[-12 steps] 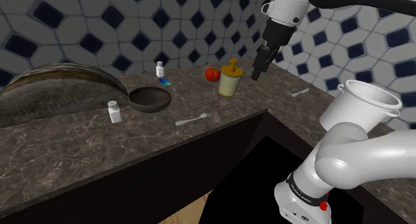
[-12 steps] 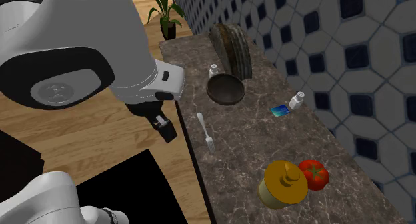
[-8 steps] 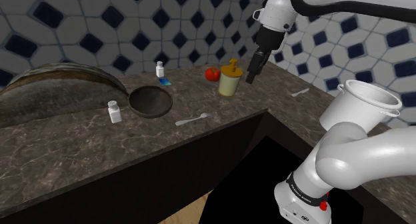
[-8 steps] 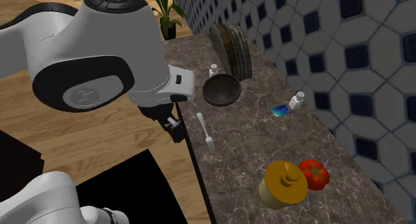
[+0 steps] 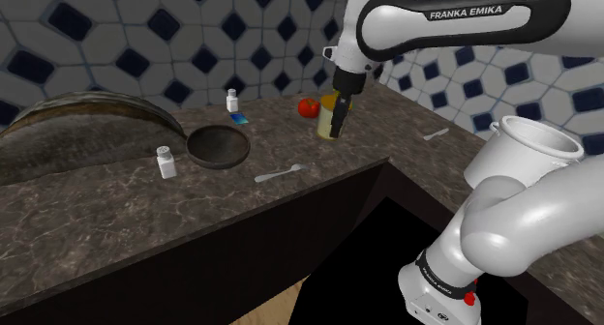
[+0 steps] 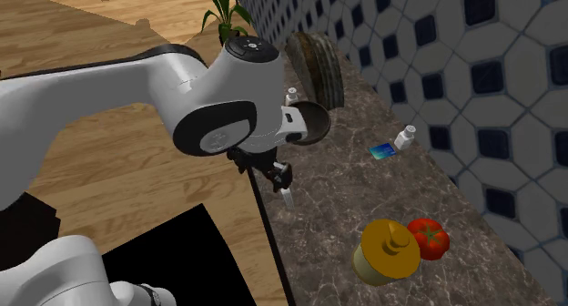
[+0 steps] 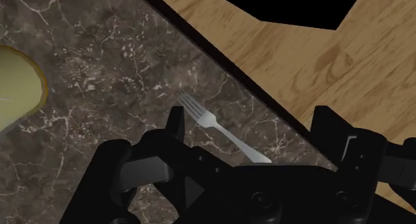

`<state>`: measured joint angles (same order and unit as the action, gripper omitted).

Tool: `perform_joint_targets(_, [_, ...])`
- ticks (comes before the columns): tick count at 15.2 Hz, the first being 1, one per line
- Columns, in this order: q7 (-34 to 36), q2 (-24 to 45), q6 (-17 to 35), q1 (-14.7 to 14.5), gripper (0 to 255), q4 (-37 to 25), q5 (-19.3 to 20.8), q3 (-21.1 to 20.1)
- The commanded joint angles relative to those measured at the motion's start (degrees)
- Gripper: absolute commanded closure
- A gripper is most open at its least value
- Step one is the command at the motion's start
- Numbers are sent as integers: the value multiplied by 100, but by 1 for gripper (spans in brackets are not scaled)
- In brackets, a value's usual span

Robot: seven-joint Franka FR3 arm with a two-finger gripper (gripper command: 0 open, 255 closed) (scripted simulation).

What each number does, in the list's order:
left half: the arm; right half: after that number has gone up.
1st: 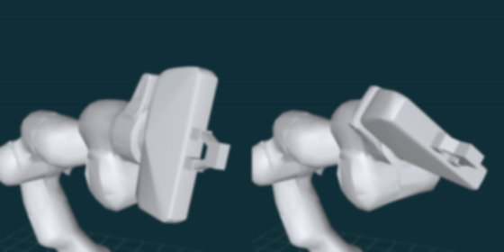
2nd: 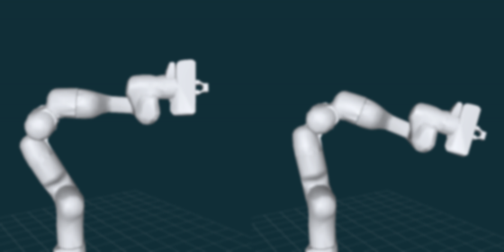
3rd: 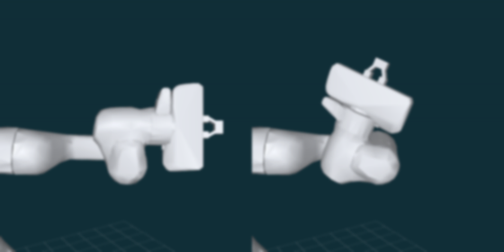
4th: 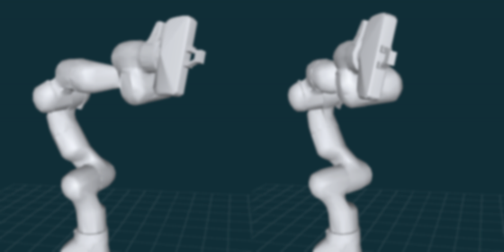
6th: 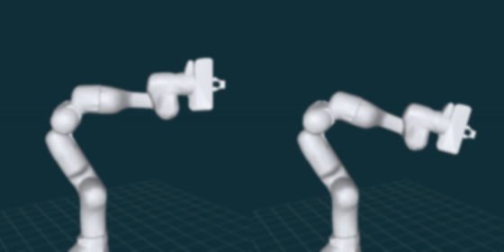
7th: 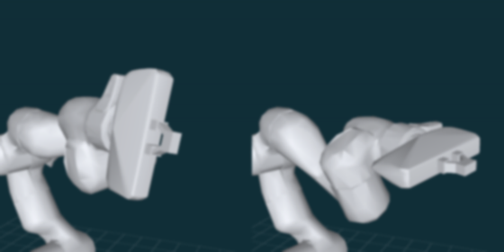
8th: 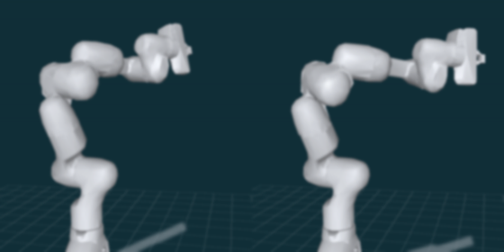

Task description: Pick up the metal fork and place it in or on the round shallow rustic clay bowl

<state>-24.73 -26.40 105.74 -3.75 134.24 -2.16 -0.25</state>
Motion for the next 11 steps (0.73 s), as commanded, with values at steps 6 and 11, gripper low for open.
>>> perform_joint_targets(6, [-1106, 1481, 821, -231, 0, -339, 136, 40])
perform_joint_targets(11, [-1790, 2564, 1287, -360, 0, -742, 253, -29])
